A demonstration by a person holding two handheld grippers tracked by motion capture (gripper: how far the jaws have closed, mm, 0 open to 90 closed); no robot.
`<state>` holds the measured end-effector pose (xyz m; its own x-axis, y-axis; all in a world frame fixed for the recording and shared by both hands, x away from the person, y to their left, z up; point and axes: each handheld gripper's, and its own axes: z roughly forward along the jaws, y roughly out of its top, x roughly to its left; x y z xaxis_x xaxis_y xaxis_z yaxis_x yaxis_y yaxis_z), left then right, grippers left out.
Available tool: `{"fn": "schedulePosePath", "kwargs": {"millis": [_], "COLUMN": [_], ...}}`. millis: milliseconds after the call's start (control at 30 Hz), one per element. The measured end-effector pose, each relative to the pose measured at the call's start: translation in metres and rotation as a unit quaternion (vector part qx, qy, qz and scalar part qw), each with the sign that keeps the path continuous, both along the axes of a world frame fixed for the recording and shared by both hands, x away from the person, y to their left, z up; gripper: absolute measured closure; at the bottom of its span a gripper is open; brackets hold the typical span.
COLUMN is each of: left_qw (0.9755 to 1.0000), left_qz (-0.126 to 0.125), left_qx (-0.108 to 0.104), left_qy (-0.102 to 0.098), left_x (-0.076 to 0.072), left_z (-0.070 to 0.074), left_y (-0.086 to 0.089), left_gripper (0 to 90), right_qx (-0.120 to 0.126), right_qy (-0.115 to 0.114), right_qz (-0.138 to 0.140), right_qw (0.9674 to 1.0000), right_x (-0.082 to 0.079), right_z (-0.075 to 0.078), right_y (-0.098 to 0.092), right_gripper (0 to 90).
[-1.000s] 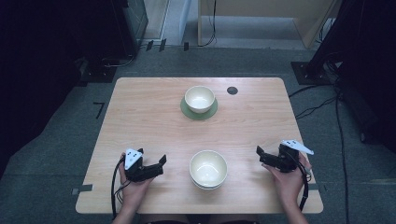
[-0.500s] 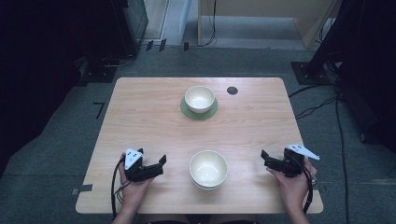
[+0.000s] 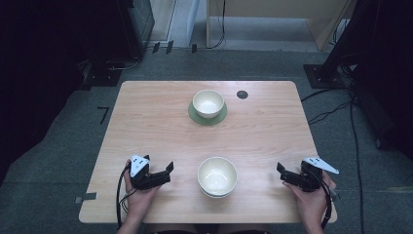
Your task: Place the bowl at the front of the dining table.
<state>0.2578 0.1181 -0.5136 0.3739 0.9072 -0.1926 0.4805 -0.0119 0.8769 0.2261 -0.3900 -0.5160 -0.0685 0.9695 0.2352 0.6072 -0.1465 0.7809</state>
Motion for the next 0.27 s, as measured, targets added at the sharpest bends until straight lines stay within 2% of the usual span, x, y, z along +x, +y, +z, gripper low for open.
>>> {"fn": "schedulePosePath", "kwargs": {"millis": [100, 167, 267], "left_qw": [0.9999, 0.9995, 0.9989], "left_qz": [0.008, 0.020, 0.025], "left_qx": [0.006, 0.014, 0.018], "left_qy": [0.007, 0.020, 0.037], "left_x": [0.0011, 0.0033, 0.0063], "left_z": [0.0002, 0.0001, 0.0004], "left_y": [-0.0003, -0.0010, -0.0012], "left_gripper": [0.0, 0.0, 0.0], "right_qx": [-0.003, -0.001, 0.003], "right_qy": [0.001, 0.001, 0.002], "right_qz": [-0.002, -0.004, -0.005], "right_qw": [1.0000, 1.0000, 1.0000], "right_x": [-0.0023, -0.0040, -0.0057], "right_z": [-0.0006, -0.0008, -0.0008], "right_y": [-0.0027, -0.0037, -0.0043], "right_gripper": [0.0, 0.2, 0.2]}}
